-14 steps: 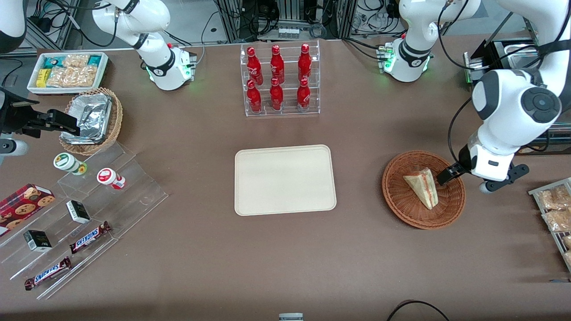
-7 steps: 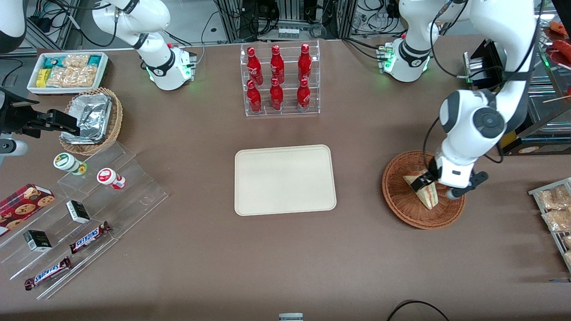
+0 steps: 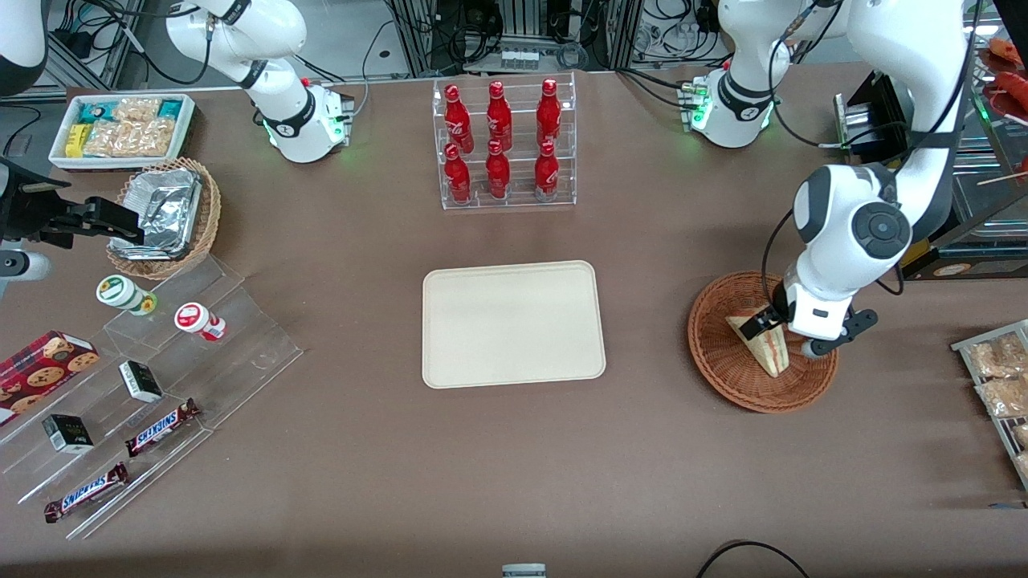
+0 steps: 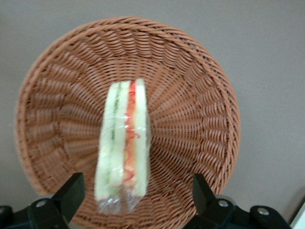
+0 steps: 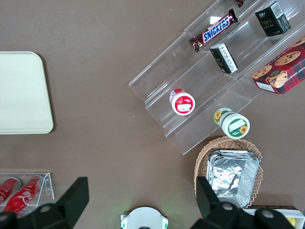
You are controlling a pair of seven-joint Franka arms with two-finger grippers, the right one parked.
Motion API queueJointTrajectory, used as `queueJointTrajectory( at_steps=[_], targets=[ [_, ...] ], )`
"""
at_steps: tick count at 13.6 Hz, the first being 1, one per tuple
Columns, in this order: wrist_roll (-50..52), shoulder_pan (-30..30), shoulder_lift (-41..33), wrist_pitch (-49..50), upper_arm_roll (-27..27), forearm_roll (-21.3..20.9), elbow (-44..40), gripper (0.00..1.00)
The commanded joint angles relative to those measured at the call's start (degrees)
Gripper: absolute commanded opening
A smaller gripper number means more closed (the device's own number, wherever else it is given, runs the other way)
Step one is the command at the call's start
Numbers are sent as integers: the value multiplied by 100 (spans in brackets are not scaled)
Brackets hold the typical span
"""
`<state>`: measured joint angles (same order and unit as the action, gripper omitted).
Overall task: Place sandwich from basket to tray
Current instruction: 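Lower the open left gripper around the wrapped sandwich wedge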
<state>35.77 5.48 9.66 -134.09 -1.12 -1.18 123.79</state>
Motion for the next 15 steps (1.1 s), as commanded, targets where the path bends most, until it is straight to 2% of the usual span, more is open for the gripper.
queueJointTrajectory(
  at_steps=[1,15],
  targets=[
    [-106,-56,-219,199,59,-93,119,100],
    [-97,-30,185,-838,59,-93,567,100]
  ],
)
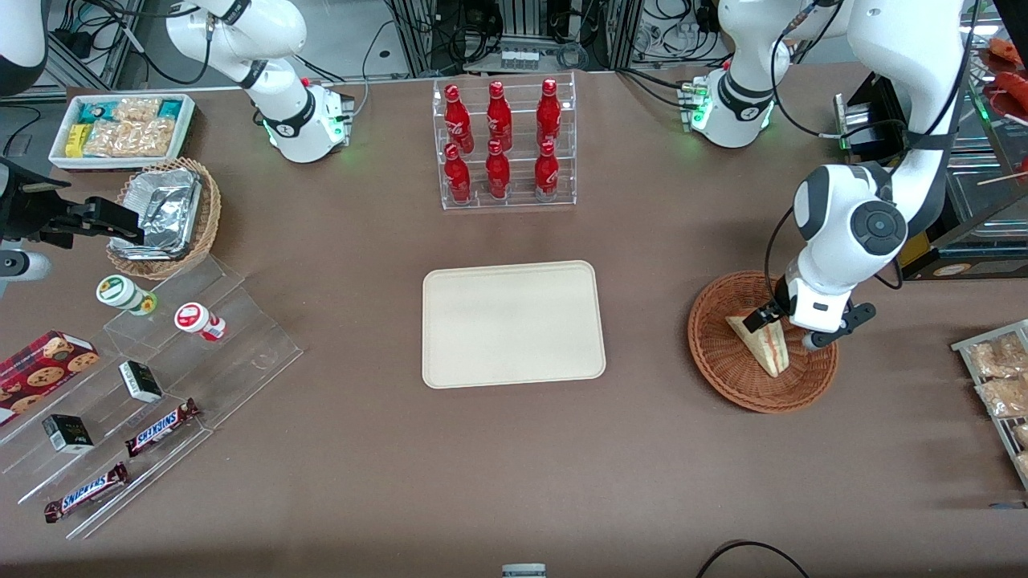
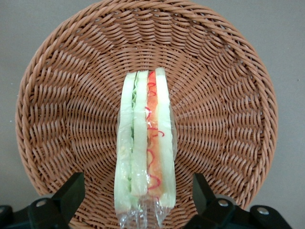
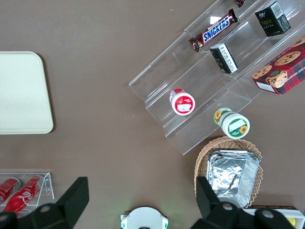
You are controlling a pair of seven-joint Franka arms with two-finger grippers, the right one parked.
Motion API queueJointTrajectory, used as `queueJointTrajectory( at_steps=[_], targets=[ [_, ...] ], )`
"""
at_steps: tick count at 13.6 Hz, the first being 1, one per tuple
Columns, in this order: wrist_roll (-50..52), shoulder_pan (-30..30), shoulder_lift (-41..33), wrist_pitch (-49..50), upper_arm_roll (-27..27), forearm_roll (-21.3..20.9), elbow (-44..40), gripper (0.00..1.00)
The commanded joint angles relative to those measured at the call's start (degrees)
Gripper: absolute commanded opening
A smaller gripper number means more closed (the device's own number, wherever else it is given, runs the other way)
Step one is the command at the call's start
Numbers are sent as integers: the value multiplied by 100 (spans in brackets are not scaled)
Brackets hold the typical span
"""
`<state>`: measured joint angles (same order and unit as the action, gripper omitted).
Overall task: Place sandwich from basket to tray
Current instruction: 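Lower the open left gripper around the wrapped sandwich wedge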
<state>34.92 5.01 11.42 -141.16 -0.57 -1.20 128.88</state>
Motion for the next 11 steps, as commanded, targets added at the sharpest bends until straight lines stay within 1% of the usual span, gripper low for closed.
queueJointTrajectory(
  at_steps=[1,7,8,9,10,11],
  targets=[
    [-12,17,62,-157,5,-91,58,100],
    [-21,26,326,-508,5,-91,58,100],
    [-21,35,335,-518,5,-91,49,98],
    [-21,35,326,-518,5,-91,49,78],
    [-29,35,309,-500,5,-91,49,40],
    [-38,35,300,-474,5,-91,49,8]
  ],
)
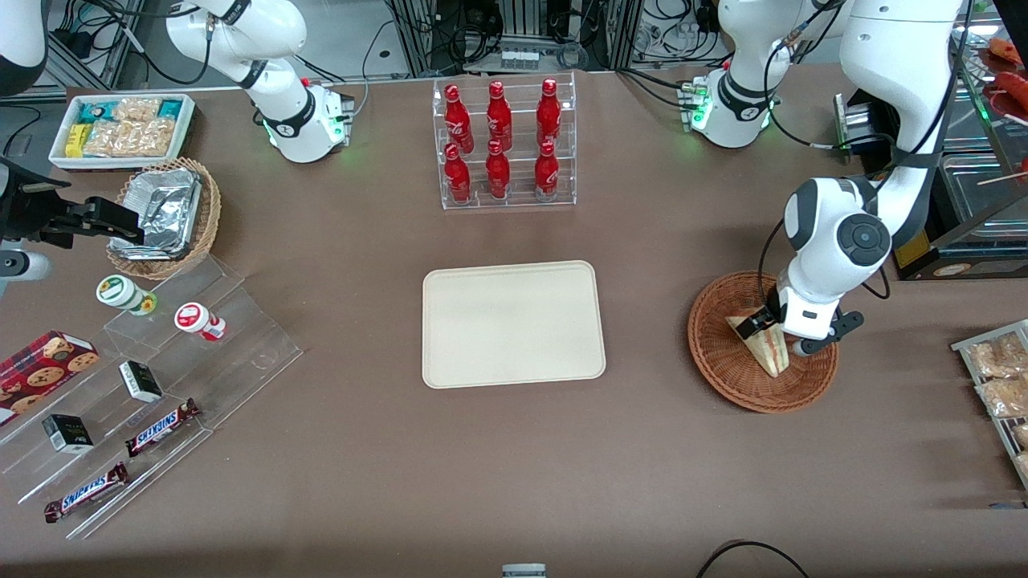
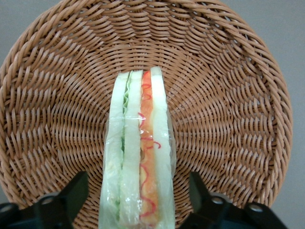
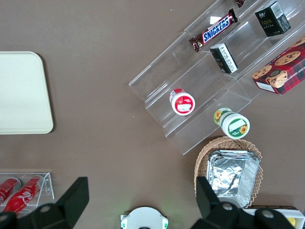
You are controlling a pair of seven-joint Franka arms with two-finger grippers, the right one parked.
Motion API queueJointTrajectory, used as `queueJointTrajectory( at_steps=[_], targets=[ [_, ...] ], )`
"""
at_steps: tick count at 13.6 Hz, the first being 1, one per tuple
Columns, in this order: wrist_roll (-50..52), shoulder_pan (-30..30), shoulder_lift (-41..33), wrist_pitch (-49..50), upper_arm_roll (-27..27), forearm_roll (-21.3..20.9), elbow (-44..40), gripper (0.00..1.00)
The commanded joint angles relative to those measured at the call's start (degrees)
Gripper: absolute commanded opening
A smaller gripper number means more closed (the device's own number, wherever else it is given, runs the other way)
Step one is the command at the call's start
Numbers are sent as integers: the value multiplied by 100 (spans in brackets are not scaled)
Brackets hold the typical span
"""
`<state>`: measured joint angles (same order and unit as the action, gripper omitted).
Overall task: Place sandwich from basket to tray
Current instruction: 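Lower the open left gripper around the wrapped sandwich wedge, then close the left gripper on the sandwich and lift it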
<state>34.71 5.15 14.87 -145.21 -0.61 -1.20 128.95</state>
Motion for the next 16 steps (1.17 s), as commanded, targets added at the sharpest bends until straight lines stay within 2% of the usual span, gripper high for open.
queueJointTrajectory(
  at_steps=[1,7,9,12,14,16],
  targets=[
    [-25,21,-54,-51,8,-91,43,0],
    [-192,39,-545,641,8,-117,-80,0],
    [-280,48,-949,1272,-44,-414,-307,0],
    [-307,48,-1004,3186,-394,-486,-1753,0],
    [-307,56,-855,3874,-693,-469,-2660,0],
    [-272,117,-627,4227,-1071,-390,-3224,0]
  ],
)
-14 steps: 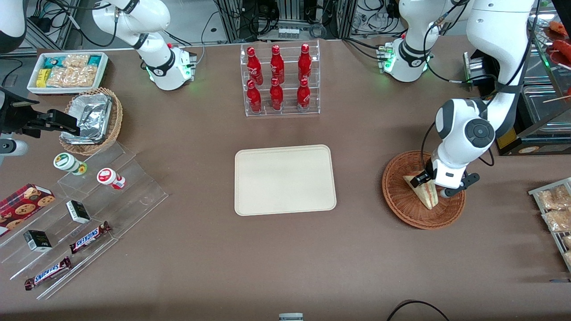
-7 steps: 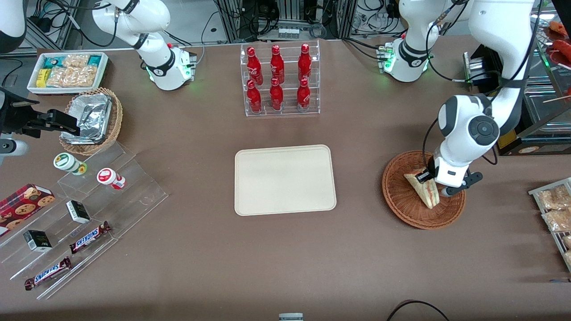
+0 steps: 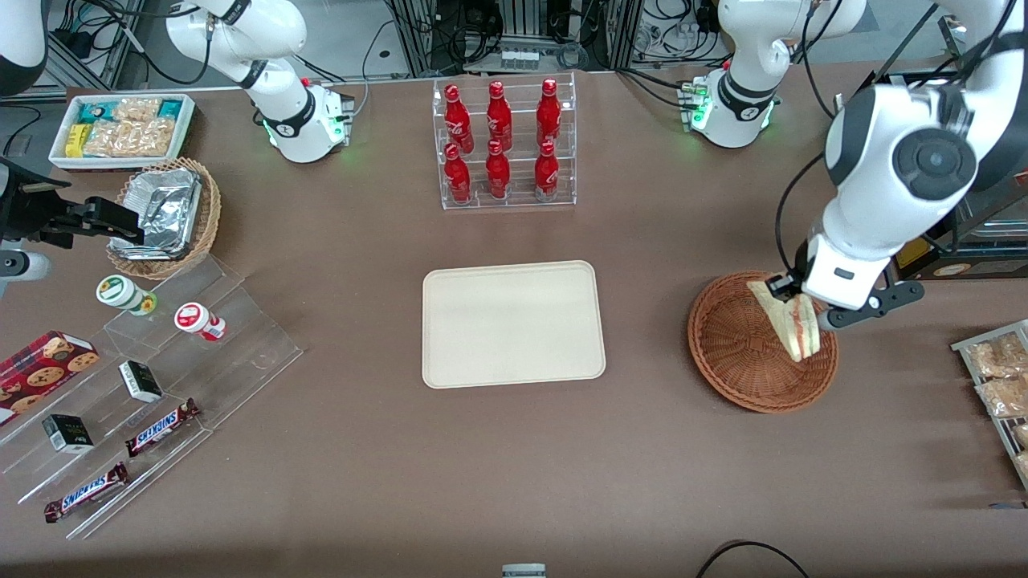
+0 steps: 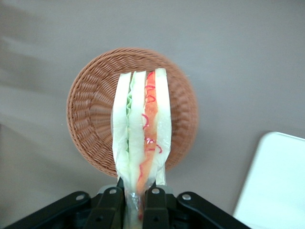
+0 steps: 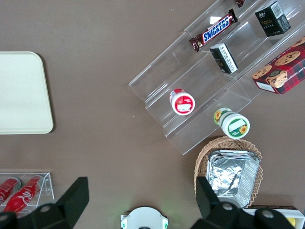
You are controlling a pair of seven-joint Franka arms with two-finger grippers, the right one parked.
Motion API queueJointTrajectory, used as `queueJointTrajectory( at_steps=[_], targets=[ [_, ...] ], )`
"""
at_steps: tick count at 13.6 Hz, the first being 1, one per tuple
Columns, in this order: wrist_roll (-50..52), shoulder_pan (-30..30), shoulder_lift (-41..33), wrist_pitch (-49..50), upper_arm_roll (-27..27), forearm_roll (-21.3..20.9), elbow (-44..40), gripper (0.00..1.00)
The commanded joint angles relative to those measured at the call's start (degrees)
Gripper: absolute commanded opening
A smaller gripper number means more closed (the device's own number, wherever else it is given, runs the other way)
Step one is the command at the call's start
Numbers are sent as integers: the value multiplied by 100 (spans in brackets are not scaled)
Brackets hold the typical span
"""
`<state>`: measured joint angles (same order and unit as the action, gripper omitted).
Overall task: Place sandwich from basket to tray
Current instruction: 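Carry the sandwich with the left gripper over the beige tray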
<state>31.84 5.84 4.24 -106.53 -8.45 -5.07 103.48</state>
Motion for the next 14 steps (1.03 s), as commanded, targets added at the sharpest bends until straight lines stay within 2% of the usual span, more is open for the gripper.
queueJointTrajectory(
  at_steps=[1,3,5,10,14],
  targets=[
    [24,75,577,396,-454,119,-871,0],
    [59,224,928,379,-718,410,-1188,0],
    [121,583,1507,379,-886,410,-1679,0],
    [551,1681,2703,265,-886,402,-2532,0],
    [805,2297,3284,-384,-878,384,-2675,0]
  ],
)
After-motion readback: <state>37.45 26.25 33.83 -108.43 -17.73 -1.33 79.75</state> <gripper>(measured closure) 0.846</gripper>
